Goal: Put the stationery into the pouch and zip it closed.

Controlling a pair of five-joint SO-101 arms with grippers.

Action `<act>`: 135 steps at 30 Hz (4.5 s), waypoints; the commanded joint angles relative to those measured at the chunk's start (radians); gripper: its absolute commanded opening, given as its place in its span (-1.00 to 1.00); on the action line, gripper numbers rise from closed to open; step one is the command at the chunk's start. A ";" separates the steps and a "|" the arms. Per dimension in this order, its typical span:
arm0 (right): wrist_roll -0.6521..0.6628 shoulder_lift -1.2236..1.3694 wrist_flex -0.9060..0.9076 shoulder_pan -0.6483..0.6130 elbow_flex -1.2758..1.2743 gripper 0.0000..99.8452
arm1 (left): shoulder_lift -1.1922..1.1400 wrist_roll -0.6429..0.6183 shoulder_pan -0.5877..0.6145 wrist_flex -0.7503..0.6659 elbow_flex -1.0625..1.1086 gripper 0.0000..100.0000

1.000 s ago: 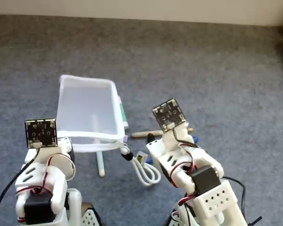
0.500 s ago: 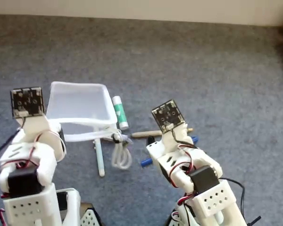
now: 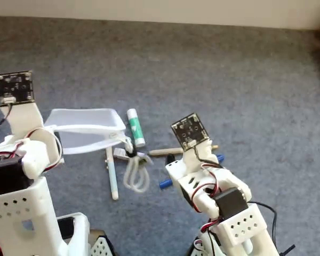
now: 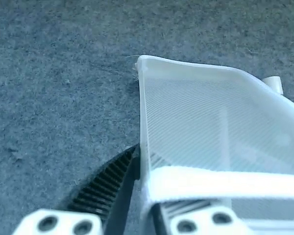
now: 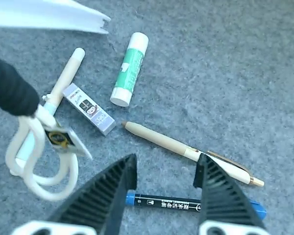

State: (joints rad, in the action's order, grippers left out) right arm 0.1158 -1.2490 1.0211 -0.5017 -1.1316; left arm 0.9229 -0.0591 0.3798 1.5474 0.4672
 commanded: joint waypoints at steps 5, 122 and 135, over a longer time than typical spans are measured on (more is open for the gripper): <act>0.005 -0.015 -0.058 0.016 0.036 -0.62 | -0.004 -0.014 0.120 0.000 0.021 -0.99; -0.087 1.535 0.071 -0.022 1.221 -0.95 | -0.002 -0.061 0.116 -0.098 0.124 -0.99; -0.089 1.213 -0.170 -0.090 0.842 -0.95 | -0.002 -0.058 0.120 -0.098 0.133 -0.99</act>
State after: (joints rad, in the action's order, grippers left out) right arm 0.0391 0.0752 0.8999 -0.5585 -0.2785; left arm 0.9198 -0.1128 0.5178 1.4722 0.5992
